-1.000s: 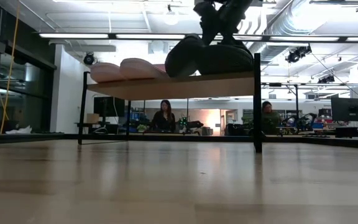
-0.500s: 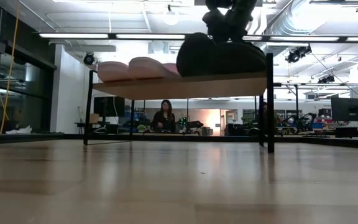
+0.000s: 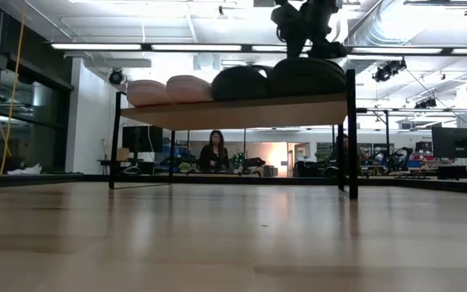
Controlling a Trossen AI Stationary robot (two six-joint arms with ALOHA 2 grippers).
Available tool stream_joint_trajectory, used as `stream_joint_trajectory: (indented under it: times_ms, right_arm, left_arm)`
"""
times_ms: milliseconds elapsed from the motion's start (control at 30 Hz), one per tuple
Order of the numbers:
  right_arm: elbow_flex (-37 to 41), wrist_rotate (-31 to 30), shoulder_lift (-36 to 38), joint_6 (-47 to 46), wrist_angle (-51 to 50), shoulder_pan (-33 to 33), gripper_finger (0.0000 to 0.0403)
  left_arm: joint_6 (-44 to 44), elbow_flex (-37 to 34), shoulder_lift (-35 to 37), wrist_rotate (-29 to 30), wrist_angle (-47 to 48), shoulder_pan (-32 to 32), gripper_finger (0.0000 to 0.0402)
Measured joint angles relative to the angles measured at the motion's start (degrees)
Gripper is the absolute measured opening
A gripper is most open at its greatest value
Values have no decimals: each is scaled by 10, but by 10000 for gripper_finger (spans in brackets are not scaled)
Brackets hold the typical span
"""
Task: Pick and place slides into the shelf
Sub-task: Return to Home Position
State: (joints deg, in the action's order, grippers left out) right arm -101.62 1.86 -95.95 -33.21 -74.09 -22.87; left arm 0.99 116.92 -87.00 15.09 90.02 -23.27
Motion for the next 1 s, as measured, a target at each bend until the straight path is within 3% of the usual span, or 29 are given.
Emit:
stream_joint_trajectory:
  times_ms: [433, 633, 1000]
  right_arm:
    - [0, 76, 0, 53, 68, 39, 197]
    - [0, 93, 2, 107, 145, 51, 197]
    - [0, 74, 77, 234, 265, 78, 197]
  left_arm:
    - [1, 0, 0, 2, 0, 0, 166]
    - [1, 0, 5, 73, 0, 0, 166]
    - [-69, 0, 134, 105, 0, 54, 166]
